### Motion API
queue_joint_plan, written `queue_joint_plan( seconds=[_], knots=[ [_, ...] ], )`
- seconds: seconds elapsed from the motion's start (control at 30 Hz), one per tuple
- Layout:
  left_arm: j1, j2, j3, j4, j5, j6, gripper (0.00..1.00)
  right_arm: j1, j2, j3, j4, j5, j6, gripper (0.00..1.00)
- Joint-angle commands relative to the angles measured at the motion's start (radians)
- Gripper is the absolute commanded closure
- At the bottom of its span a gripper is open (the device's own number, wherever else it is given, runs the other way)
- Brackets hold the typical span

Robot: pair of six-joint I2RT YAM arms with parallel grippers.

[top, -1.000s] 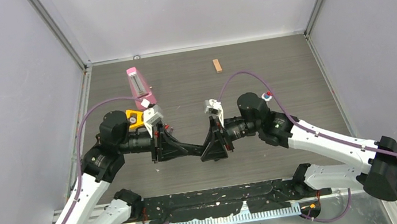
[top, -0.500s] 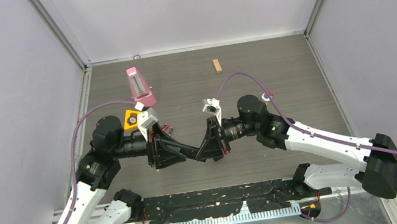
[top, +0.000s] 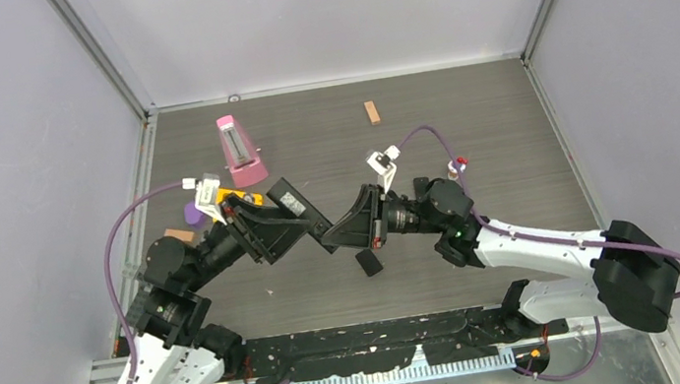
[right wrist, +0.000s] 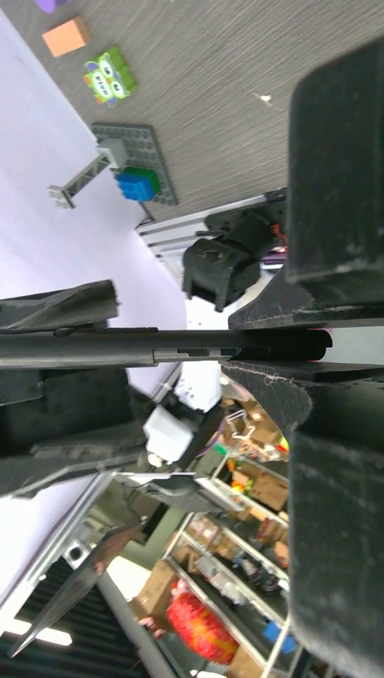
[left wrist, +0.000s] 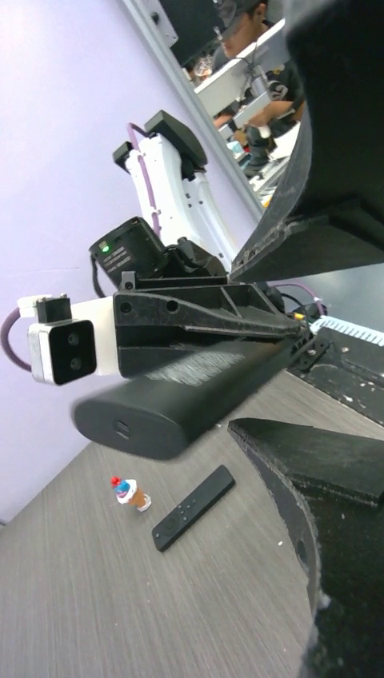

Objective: Load the batteries into the remote control
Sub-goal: Adjust the remote control.

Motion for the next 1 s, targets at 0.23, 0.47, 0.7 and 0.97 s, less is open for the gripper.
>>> queue_joint_plan(
  seconds=[0.23, 0.47, 0.7, 0.97],
  knots=[
    [-0.004, 0.017, -0.046, 0.196, -0.101, -0.158, 0.53, 0.013, 0.042, 0.018, 0.207, 0.097, 0.123, 0.95],
    [-0.004, 0.043, -0.049, 0.212, -0.102, -0.168, 0.48, 0.023, 0.065, 0.009, 0.229, 0.115, 0.143, 0.95],
    [-0.003, 0.082, -0.034, 0.199, -0.119, -0.142, 0.78, 0.027, 0.089, 0.016, 0.227, 0.11, 0.149, 0.95],
    [-0.003, 0.042, 0.068, -0.161, -0.367, 0.136, 1.0, 0.026, 0.046, 0.028, 0.041, 0.162, 0.073, 0.19]
  ],
)
